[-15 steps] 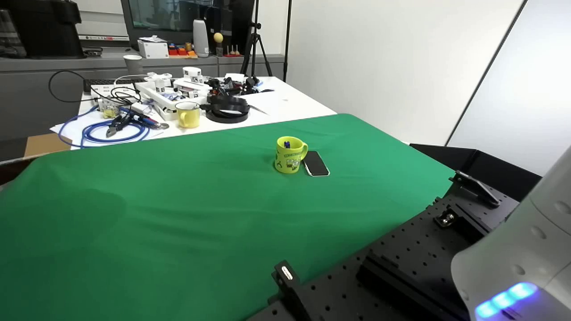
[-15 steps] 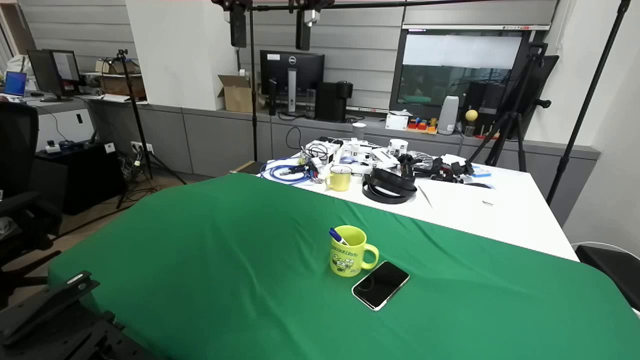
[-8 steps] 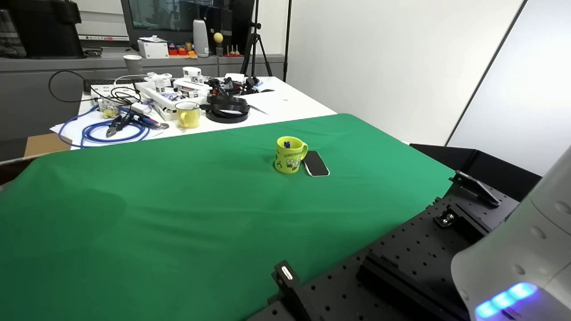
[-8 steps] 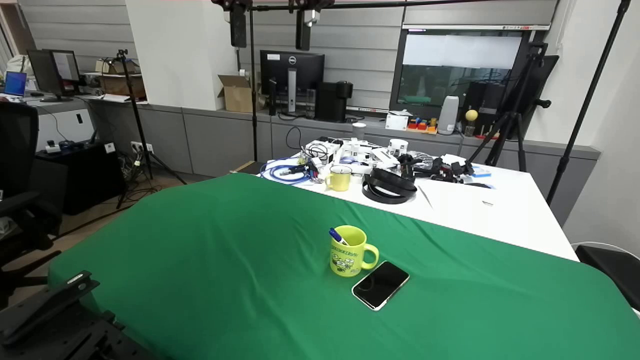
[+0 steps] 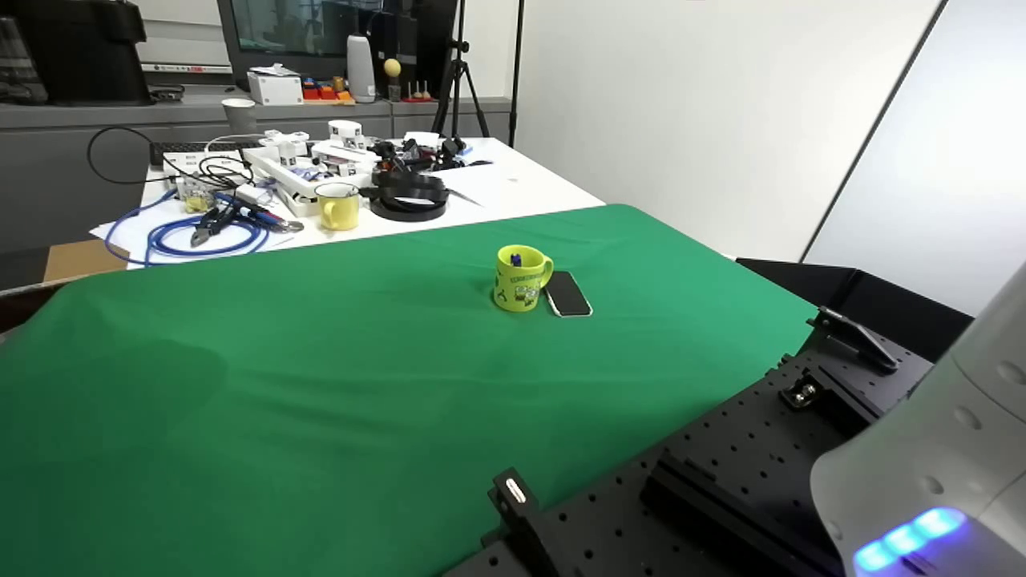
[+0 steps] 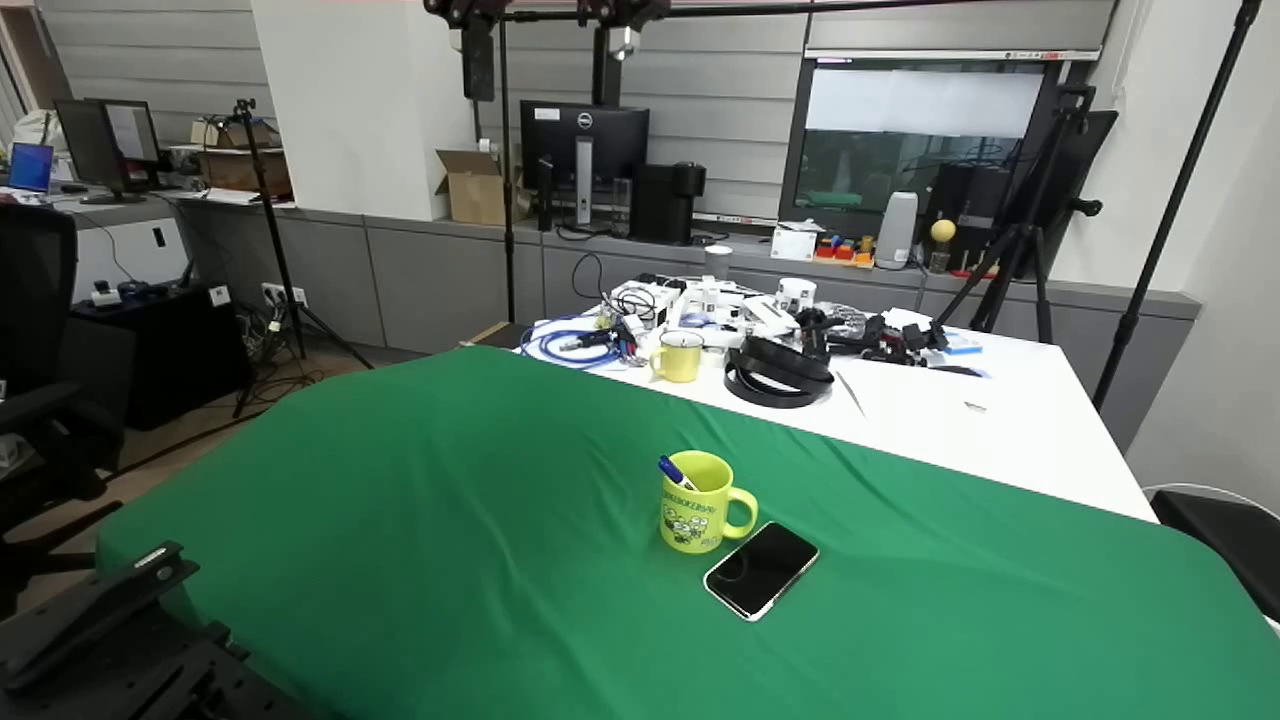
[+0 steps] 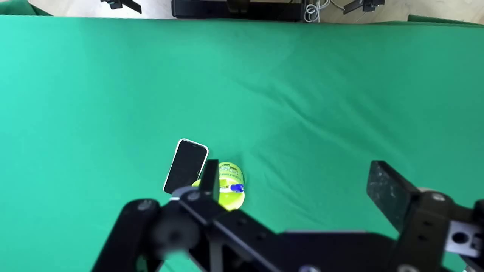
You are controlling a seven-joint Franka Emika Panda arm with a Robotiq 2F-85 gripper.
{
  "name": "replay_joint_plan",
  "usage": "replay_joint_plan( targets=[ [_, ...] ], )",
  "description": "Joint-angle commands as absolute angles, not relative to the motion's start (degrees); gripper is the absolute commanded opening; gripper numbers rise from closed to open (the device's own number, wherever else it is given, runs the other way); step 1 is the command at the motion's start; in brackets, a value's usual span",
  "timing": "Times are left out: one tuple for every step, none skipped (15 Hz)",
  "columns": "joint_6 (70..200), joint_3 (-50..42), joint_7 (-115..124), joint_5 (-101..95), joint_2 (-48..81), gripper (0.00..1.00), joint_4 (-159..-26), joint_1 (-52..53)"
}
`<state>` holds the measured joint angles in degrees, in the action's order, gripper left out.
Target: Take the marker from the green cup and put it on the table
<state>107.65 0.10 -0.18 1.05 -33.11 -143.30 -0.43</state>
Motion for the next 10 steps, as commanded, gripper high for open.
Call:
replay_joint_plan(
  targets=[
    [110.94, 0.76, 2.46, 1.06, -24.98, 1.00, -140.87, -0.70],
    [112.81, 0.91, 3.00, 1.21, -22.07, 1.00, -140.14, -0.65],
    [114.80, 1.09, 3.76, 1.29, -19.25, 1.00, -139.42, -0.66],
    [116.70, 1.29, 4.81, 1.25, -15.89, 1.00, -138.35, -0.71],
    [118.56, 1.45, 5.91, 1.03, -12.20, 1.00, -137.05, -0.81],
    [119.89, 1.48, 6.90, 0.82, -8.99, 1.00, -135.71, -0.86],
    [120.81, 1.43, 7.89, 0.64, -5.81, 1.00, -134.25, -0.90],
    [121.63, 1.23, 9.26, 0.57, -2.22, 1.00, -132.26, -1.02],
    [121.98, 0.87, 10.54, 0.83, 1.15, 1.00, -130.09, -1.07],
    [121.76, 0.27, 12.11, 1.29, 5.36, 1.00, -127.05, -1.33]
  ],
)
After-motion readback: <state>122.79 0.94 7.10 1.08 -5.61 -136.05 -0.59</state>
